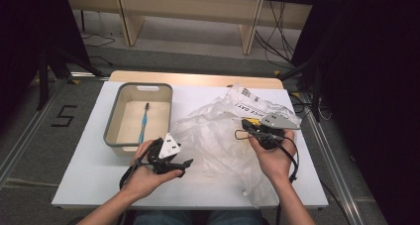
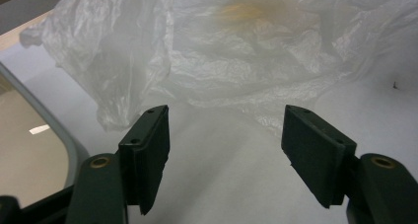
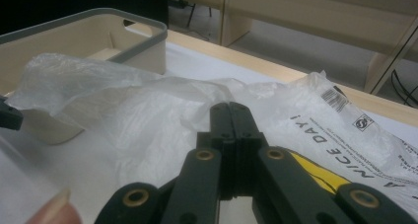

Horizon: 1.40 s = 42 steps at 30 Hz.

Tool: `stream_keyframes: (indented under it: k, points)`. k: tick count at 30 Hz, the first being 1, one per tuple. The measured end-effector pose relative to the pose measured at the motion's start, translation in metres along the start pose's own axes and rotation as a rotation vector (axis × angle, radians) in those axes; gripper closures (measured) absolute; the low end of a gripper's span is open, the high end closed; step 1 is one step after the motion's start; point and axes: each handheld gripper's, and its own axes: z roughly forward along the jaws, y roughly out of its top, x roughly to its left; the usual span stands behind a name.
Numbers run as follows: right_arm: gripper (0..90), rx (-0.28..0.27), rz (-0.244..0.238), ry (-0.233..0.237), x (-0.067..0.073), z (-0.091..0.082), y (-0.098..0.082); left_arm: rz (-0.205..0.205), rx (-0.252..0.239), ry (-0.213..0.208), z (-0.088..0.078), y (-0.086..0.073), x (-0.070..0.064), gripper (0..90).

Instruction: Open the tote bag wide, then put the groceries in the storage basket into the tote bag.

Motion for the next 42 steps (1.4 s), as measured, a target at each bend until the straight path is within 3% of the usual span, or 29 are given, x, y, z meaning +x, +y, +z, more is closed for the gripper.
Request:
stream_keyframes:
  k: [12, 32, 42]
  points:
    - [90.0, 0.001, 0.003, -0.002, -0.001, 0.000, 0.000, -0.035, -0.028, 0.005, -0.015, -0.001, 0.009, 34.7]
    - [90.0, 0.003, 0.002, 0.000, 0.000, 0.000, 0.000, -0.096, -0.048, 0.070, -0.035, -0.012, 0.033, 34.4]
    - [90.0, 0.004, 0.007, 0.005, -0.001, 0.000, 0.000, -0.143, -0.060, 0.122, -0.043, -0.012, 0.055, 34.7]
